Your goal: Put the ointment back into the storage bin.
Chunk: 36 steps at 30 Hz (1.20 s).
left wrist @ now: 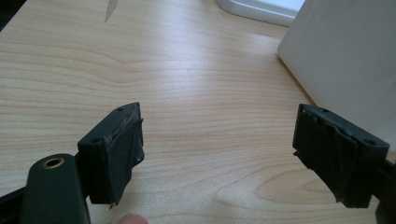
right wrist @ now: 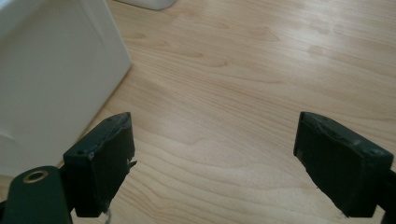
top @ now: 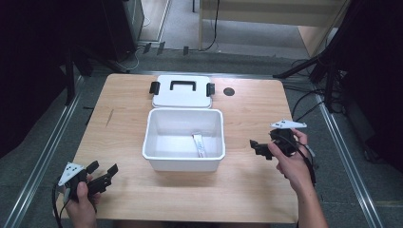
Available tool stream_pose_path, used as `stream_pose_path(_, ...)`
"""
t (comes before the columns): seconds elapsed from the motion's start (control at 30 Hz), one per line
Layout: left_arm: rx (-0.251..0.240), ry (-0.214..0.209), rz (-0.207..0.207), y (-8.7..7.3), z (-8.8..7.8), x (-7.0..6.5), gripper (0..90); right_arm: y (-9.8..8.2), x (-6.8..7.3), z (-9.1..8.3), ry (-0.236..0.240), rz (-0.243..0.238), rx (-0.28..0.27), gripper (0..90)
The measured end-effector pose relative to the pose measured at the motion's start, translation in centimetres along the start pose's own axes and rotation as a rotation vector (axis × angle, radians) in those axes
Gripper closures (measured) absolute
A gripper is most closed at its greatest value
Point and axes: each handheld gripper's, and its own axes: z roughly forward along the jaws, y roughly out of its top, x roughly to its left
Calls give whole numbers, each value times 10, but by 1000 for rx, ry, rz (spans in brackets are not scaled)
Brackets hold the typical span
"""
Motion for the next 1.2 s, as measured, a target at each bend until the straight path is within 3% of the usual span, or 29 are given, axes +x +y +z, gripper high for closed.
stream_pose_path(0.1,-1,0,-1,0,0,0,169,-24,-7,1,-6,5,-48,131)
stream_pose_path(0.23,-1,1,0,0,0,0,169,-40,-13,0,-8,18,-78,132)
stream_pose_path(0.4,-3,1,0,0,0,0,169,-67,-29,-8,10,74,-142,132)
stream_pose_path(0.9,-6,4,0,0,0,-1,169,-125,-60,-27,-17,183,-209,134)
stream_pose_path(1.2,-4,-2,2,0,0,0,169,-143,-67,-43,-19,202,-236,133)
